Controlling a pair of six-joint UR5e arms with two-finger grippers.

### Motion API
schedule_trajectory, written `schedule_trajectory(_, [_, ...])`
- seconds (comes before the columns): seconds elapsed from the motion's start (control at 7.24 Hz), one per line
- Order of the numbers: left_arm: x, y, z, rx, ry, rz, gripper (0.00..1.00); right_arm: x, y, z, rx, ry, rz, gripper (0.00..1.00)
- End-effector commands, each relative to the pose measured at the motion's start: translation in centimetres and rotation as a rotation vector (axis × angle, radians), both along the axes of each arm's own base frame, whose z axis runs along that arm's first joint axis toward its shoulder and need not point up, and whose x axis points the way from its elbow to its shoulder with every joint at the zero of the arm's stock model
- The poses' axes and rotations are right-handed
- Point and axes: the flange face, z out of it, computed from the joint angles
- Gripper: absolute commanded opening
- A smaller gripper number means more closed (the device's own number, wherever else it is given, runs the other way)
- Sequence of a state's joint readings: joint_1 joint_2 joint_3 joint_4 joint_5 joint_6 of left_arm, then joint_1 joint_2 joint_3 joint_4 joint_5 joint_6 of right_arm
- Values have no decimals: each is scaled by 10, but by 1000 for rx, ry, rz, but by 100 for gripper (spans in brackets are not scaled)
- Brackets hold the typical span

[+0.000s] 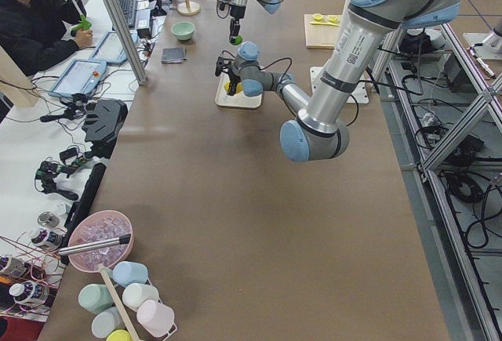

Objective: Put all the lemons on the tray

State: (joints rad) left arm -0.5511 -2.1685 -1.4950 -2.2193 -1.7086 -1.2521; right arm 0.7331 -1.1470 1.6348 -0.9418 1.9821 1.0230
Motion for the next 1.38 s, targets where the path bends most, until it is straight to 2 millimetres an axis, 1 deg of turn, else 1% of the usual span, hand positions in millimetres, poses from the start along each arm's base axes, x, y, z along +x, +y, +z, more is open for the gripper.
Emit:
schedule_trajectory(0.0, [15, 5, 6, 0, -20, -22, 97, -36, 10, -47, -13, -22, 21, 0])
schedule_trajectory(0.14, [13, 5, 8, 10, -28, -42, 98, -53, 16, -59, -2, -9, 29, 0])
schedule_trajectory(0.28, [5, 4, -2, 17, -7, -33, 98, -69, 21, -69, -4, -2, 41, 0])
schedule_trajectory(0.41, [-20, -17, -7, 47, -7, -13, 98, -87, 23, -83, -38, -19, 60, 0])
schedule_trajectory(0.55, [-64, -50, 3, 77, -29, 39, 98, -110, 24, -90, -36, -8, 69, 0])
schedule_trajectory(0.69, [-97, -73, 16, 107, -53, 64, 98, -129, 31, -87, -30, 9, 74, 0])
schedule_trajectory(0.83, [-124, -91, 20, 146, -69, 76, 98, -145, 41, -79, -26, 30, 68, 0])
schedule_trajectory(0.97, [-147, -100, 37, 139, -82, 80, 98, -160, 44, -63, -29, 64, 70, 0])
schedule_trajectory(1.11, [-170, -112, 35, 130, -68, 74, 98, -167, 42, -48, -38, 89, 67, 0])
schedule_trajectory(1.24, [-189, -121, 41, 129, -70, 75, 98, -165, 40, -45, -50, 89, 72, 0])
